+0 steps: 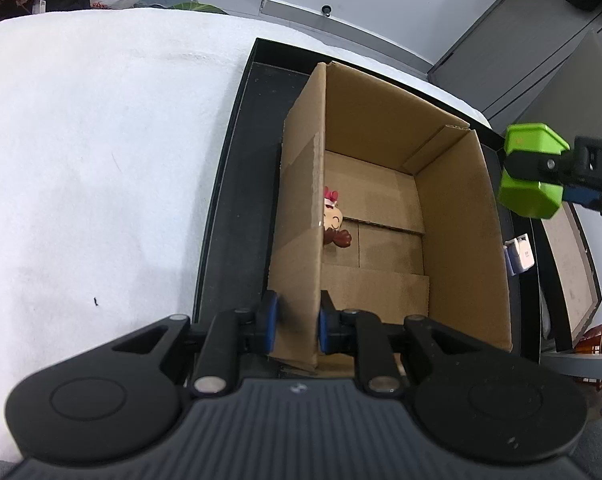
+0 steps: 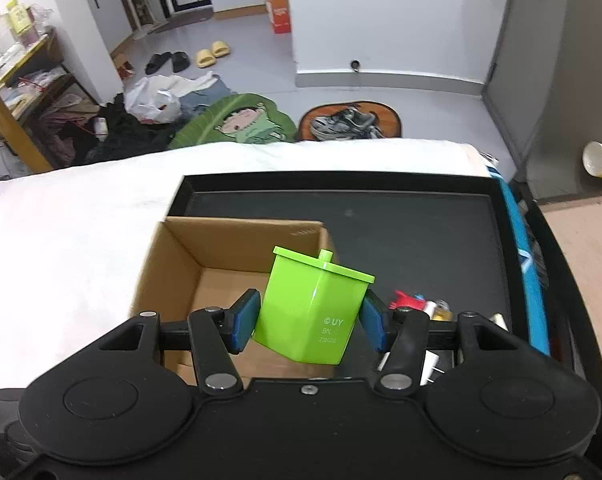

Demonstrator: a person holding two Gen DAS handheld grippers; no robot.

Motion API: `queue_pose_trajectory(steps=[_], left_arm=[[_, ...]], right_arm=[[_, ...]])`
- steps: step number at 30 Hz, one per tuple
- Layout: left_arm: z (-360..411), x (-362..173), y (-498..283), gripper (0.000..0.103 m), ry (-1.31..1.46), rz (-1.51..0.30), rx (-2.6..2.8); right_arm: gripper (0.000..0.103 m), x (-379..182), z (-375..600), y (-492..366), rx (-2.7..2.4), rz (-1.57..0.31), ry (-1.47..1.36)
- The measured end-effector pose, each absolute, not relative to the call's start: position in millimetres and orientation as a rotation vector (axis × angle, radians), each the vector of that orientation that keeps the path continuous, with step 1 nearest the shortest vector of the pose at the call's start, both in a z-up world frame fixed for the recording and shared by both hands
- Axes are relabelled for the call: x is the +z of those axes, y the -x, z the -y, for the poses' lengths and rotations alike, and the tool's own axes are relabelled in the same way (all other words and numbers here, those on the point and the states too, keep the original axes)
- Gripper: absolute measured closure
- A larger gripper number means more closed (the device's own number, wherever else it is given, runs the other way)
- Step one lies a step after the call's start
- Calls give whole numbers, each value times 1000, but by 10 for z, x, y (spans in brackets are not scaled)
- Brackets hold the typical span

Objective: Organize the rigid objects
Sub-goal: 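Grasp the green cube cup with the right gripper and lift it, then lower the green cup into the box beside the doll and open the right gripper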

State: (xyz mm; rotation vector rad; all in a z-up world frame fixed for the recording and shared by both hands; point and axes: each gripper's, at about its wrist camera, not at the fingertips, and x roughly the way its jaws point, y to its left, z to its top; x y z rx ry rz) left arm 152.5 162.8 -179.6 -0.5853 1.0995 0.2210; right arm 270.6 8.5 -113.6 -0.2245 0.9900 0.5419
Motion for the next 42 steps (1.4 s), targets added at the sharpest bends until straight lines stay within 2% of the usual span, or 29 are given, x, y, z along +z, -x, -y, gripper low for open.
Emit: queue_pose_trajectory(steps=[30, 42], left_arm=[[-1649, -1828, -1554, 83, 583, -1110, 186], [-1628, -1818, -1571, 84, 581, -1118, 202]], right_arm=[[49, -1772, -625, -2597, 588, -1048, 281], [48, -1616, -535, -2561, 624, -1031, 250]])
